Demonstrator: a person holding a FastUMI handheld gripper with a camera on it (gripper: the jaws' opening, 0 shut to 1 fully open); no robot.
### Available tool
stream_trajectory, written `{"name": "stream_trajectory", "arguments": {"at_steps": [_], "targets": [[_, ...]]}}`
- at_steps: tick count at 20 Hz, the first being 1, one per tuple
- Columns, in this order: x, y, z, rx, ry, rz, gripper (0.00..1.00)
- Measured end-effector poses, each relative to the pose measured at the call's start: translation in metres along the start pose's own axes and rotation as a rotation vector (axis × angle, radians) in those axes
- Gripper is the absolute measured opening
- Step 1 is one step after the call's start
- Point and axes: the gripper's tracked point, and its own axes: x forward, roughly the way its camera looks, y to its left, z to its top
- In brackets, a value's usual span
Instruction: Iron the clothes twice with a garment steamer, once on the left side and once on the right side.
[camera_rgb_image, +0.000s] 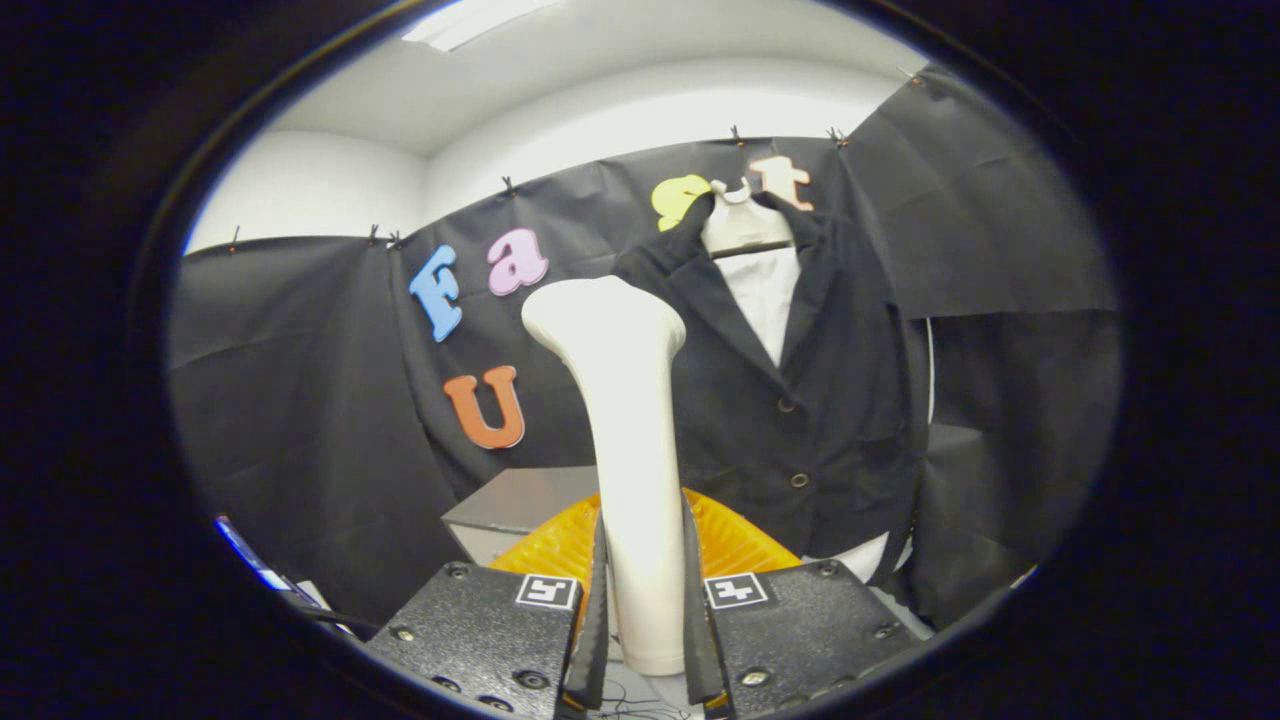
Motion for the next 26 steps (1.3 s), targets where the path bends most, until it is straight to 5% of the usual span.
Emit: {"name": "stream_trajectory", "arguments": {"at_steps": [17,26], "targets": [[0.137,-0.063,0.078,-0.060,-0.059,-0.142,0.33],[0.152,-0.065,0.035,-0.114,-0.020,-0.169,0.33]]}}
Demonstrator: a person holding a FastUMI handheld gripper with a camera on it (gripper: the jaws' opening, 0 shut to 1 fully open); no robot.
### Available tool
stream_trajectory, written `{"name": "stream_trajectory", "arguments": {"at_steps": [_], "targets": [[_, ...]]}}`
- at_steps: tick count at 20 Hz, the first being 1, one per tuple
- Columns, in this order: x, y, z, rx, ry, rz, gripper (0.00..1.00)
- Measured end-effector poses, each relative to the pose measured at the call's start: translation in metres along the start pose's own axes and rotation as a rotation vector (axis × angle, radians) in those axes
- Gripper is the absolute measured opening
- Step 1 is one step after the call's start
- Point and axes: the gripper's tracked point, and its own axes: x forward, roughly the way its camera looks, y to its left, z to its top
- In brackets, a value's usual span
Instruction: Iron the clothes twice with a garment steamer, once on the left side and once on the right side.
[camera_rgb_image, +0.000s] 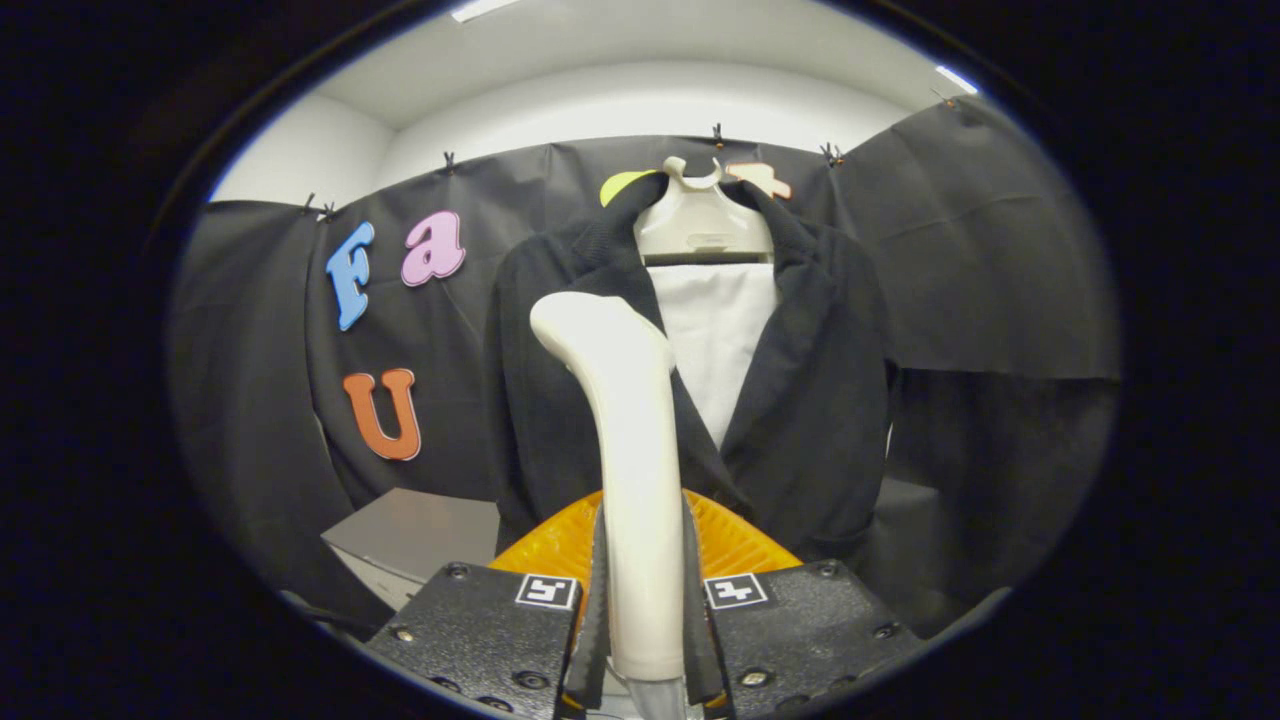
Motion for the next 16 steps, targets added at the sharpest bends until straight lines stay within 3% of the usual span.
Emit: {"name": "stream_trajectory", "arguments": {"at_steps": [16], "targets": [[-0.015,-0.017,-0.111,-0.069,0.134,-0.040,0.33]]}}
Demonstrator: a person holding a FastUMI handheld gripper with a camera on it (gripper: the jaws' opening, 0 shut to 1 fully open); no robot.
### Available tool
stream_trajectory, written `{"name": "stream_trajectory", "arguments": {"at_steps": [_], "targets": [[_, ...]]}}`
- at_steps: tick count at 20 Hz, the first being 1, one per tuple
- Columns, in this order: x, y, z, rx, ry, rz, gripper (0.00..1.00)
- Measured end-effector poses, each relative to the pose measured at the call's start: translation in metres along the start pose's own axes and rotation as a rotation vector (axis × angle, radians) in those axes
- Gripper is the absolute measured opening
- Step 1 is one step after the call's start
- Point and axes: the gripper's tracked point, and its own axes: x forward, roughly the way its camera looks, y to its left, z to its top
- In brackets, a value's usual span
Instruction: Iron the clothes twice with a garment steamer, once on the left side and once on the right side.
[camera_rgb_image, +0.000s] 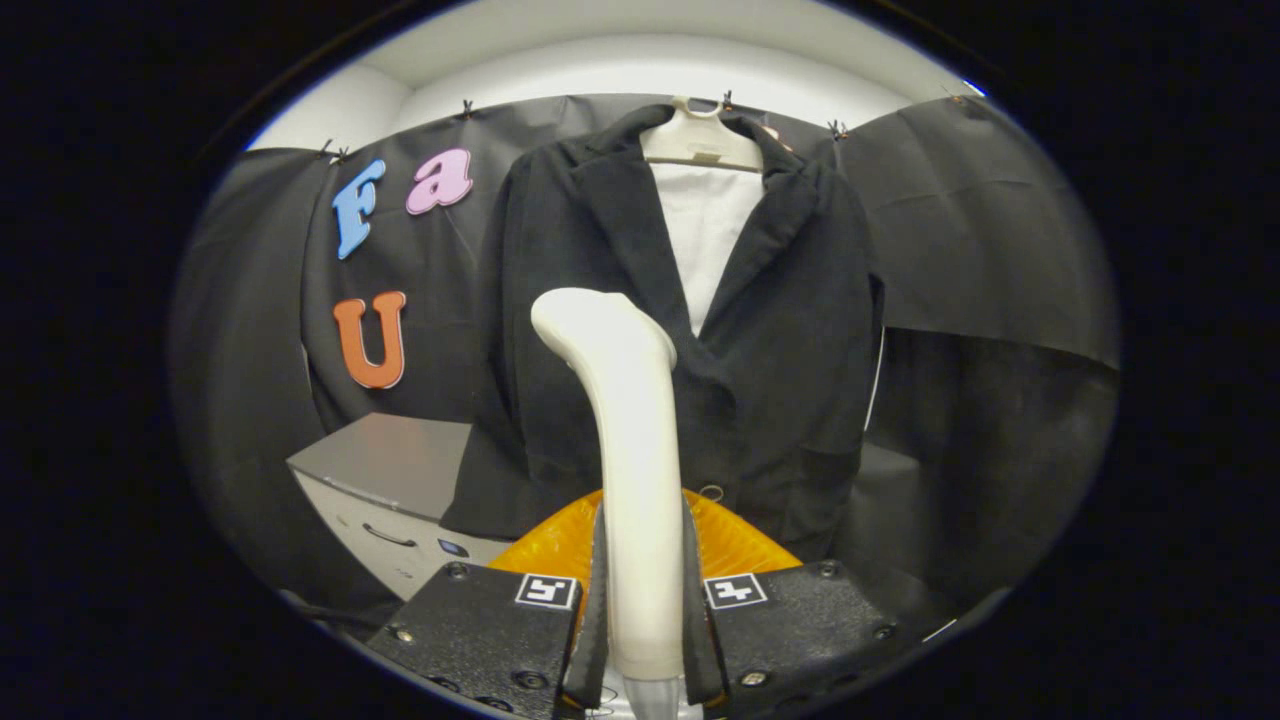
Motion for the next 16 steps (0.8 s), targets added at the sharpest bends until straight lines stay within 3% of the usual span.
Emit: {"name": "stream_trajectory", "arguments": {"at_steps": [16], "targets": [[0.008,-0.010,-0.100,-0.024,0.151,-0.027,0.33]]}}
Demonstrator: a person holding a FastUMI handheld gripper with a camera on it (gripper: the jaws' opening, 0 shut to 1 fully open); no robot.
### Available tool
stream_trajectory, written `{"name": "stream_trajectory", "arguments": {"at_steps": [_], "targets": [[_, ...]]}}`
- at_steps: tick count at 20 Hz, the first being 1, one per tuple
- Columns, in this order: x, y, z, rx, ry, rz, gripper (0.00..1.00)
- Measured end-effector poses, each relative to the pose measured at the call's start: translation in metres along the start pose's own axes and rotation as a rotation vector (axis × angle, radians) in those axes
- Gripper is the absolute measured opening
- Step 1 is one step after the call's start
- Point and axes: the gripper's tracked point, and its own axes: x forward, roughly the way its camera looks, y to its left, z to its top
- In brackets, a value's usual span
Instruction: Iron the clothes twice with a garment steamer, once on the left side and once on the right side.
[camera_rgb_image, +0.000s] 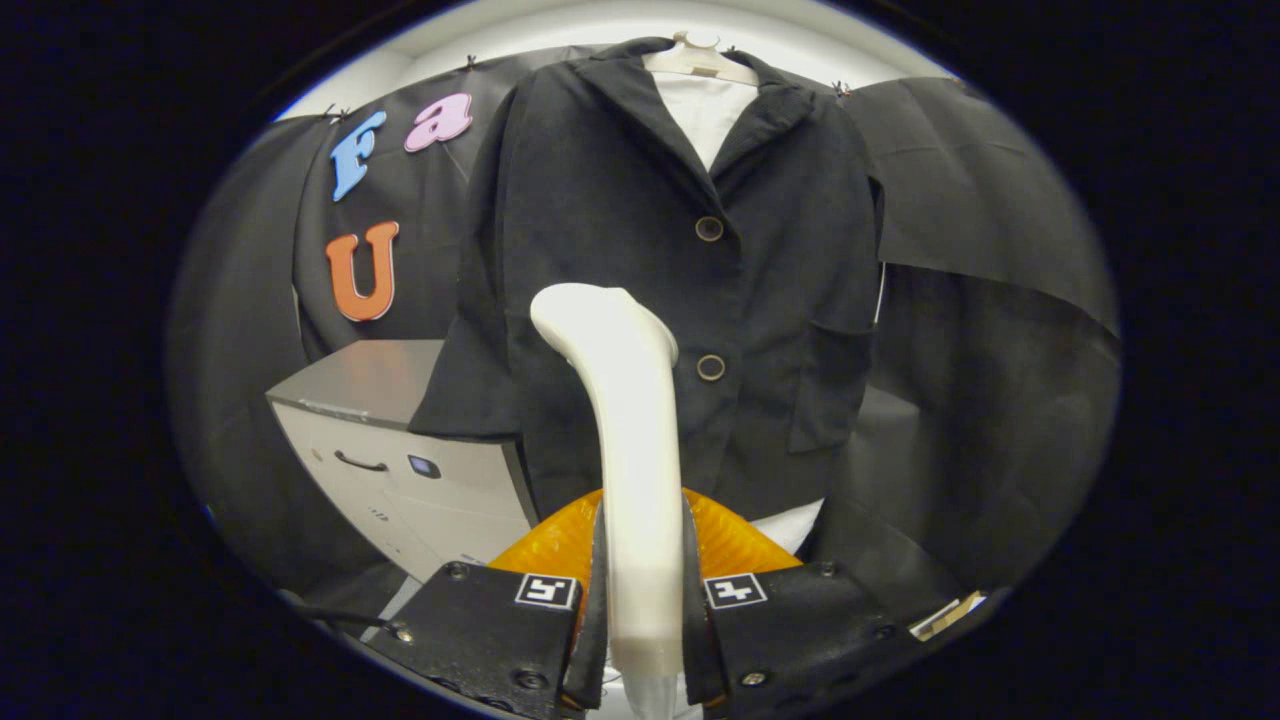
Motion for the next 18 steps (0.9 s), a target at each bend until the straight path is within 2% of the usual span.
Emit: {"name": "stream_trajectory", "arguments": {"at_steps": [5,10,18], "targets": [[-0.007,-0.002,-0.007,0.027,0.020,0.008,0.33],[-0.045,-0.023,-0.002,0.077,-0.009,0.008,0.33],[-0.123,-0.109,0.032,0.182,-0.107,-0.079,0.33]]}}
